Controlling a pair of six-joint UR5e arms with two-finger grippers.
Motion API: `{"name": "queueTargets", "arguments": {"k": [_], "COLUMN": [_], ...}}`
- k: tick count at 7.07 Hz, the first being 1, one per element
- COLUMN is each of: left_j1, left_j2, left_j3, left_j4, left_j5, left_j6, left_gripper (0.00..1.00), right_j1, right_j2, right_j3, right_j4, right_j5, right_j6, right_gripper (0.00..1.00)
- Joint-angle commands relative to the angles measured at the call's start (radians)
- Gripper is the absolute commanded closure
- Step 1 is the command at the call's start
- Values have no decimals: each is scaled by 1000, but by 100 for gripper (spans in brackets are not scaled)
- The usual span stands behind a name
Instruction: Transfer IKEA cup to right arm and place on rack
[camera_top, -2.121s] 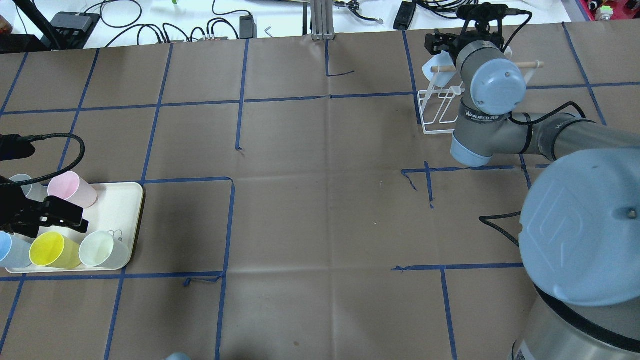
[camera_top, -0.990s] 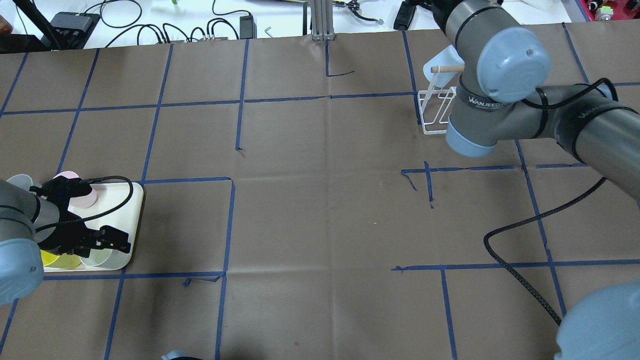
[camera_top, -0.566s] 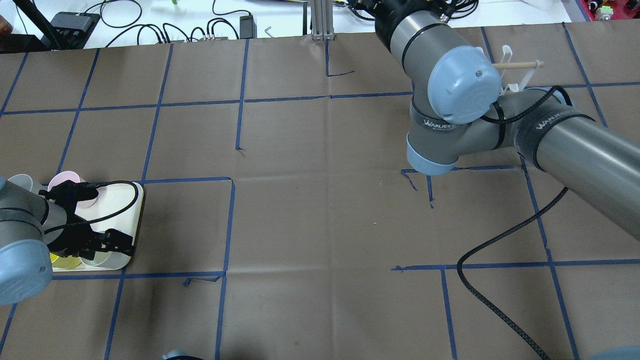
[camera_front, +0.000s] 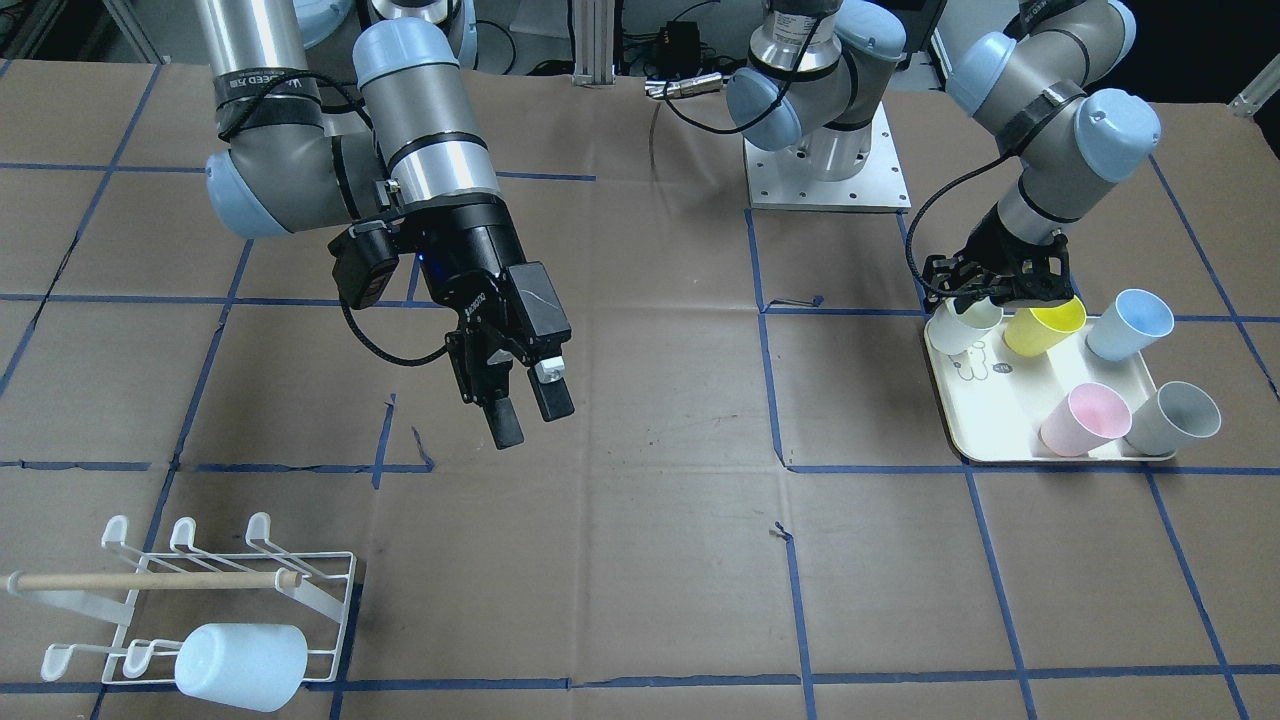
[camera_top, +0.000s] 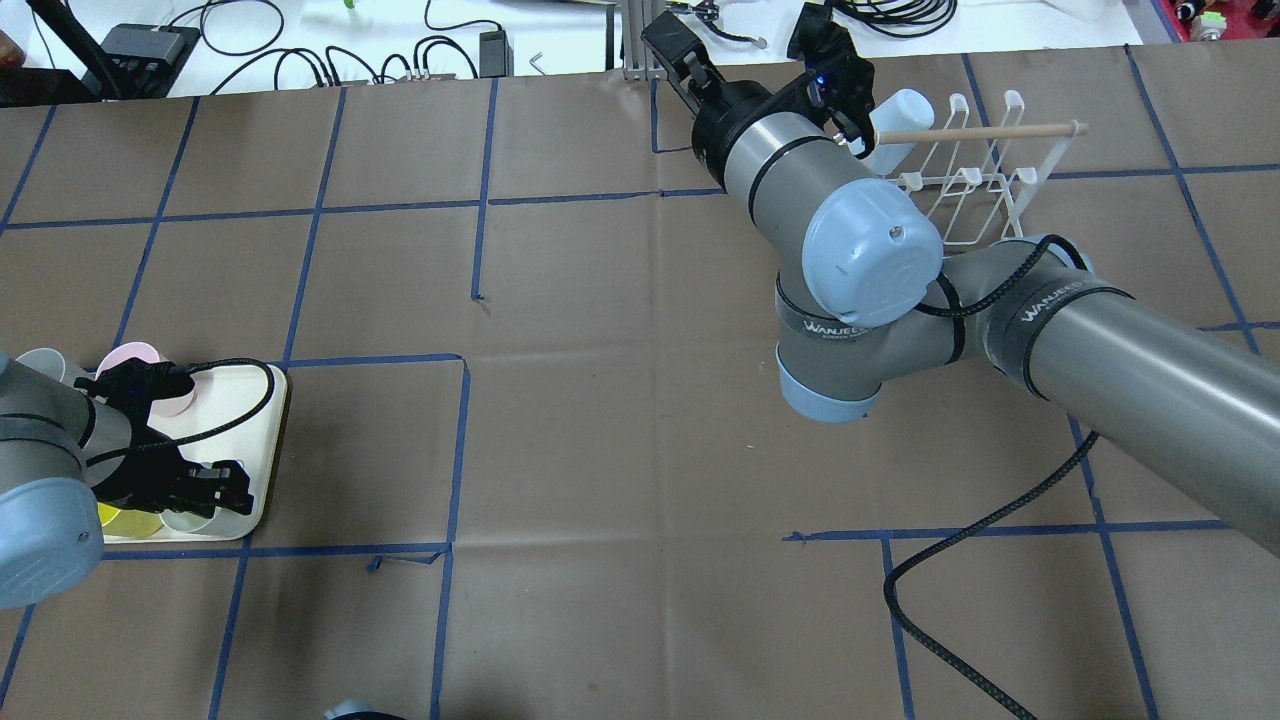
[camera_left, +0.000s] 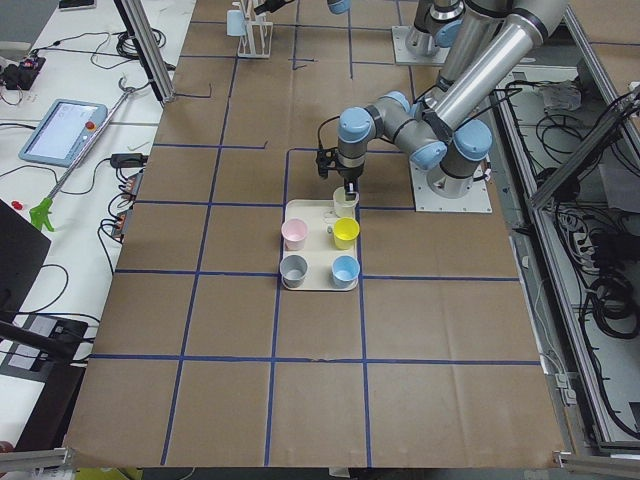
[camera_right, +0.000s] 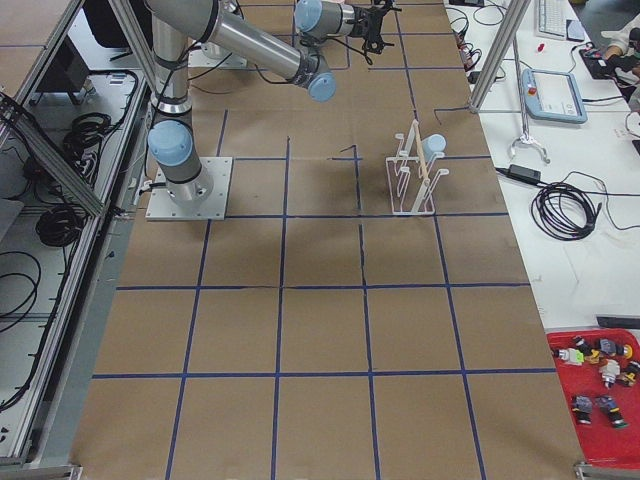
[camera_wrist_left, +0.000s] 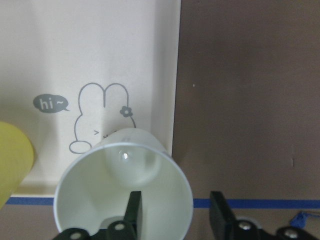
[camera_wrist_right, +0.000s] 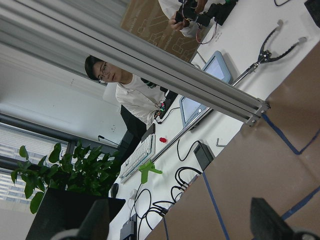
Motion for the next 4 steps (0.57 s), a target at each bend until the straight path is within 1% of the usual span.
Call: {"name": "queueTargets", "arguments": {"k": [1, 2, 3, 4], "left_j1": [2, 2, 2, 0], "left_j2": [9, 23, 20, 20], "left_j3": [5, 11, 29, 63], "left_j4": [0, 0, -6, -9], "left_j5": [6, 7, 7, 4], "left_j6": [0, 1, 0, -2], "left_gripper": [100, 100, 100, 100], "right_j1": [-11, -23, -47, -66], "right_j2": [10, 12, 0, -3], "right_j3": [38, 58, 76, 99], "right_j4": [-150, -169, -164, -180], "right_j5": [11, 67, 86, 117], "right_j6": [96, 219, 287, 286], "right_gripper": [0, 0, 0, 0]}}
